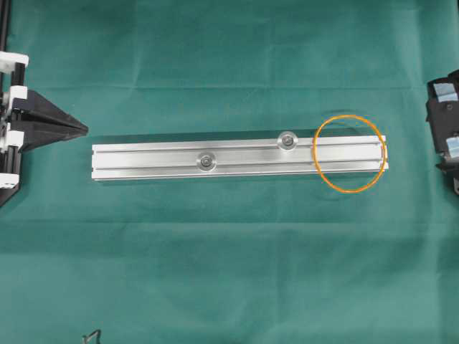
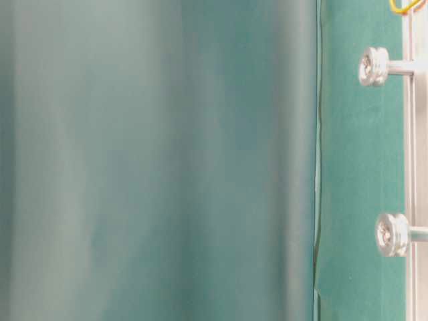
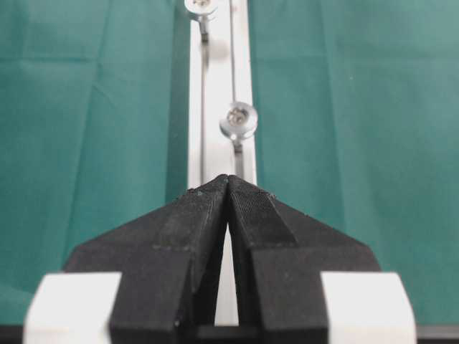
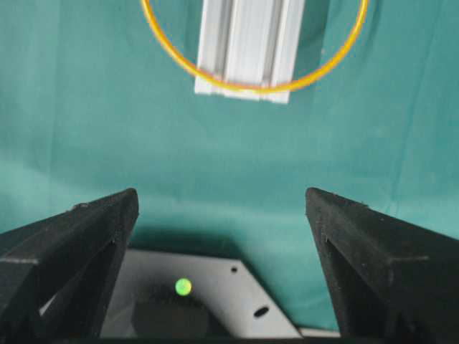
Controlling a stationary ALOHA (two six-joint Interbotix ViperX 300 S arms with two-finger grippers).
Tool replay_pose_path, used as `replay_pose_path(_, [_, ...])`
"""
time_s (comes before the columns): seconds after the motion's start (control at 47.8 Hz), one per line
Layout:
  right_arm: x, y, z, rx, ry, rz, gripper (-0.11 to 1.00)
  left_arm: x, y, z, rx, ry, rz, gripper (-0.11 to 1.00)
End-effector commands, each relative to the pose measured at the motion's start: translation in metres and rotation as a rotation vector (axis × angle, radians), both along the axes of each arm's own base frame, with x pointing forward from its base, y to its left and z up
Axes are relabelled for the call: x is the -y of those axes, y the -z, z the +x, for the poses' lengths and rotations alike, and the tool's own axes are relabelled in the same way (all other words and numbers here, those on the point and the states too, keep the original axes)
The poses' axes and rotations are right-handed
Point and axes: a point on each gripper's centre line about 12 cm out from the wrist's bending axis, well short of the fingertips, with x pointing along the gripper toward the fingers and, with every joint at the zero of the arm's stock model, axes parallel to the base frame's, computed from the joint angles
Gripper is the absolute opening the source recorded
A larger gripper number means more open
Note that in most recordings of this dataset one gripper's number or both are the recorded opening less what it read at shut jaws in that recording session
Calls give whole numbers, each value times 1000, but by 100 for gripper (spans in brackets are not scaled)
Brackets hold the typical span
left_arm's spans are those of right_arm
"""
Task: Hook the rubber onto the shaft.
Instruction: 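Rotate the right gripper open and move it over the orange band, then lower the right gripper onto the band's right edge and close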
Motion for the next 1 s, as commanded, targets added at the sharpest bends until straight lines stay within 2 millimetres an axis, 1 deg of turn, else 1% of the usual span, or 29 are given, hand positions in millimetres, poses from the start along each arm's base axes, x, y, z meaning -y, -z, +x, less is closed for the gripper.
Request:
replay_pose_path(0.0, [0, -10, 11, 41, 0, -1, 96, 0, -13, 3, 32, -2, 0, 0])
replay_pose_path(0.23, [0, -9, 31, 63, -2, -1, 96, 0, -13, 3, 29, -2, 0, 0])
replay_pose_path(0.523, [0, -10, 63, 81, -3, -1, 96, 0, -13, 3, 29, -2, 0, 0])
replay_pose_path(0.691, [0, -11, 76, 80, -6, -1, 96, 0, -13, 3, 29, -1, 0, 0])
replay_pose_path(0.858, [0, -11, 84, 81, -8, -2, 96, 0, -13, 3, 29, -2, 0, 0])
replay_pose_path(0.984, [0, -10, 85, 81, -7, -2, 96, 0, -13, 3, 29, -2, 0, 0])
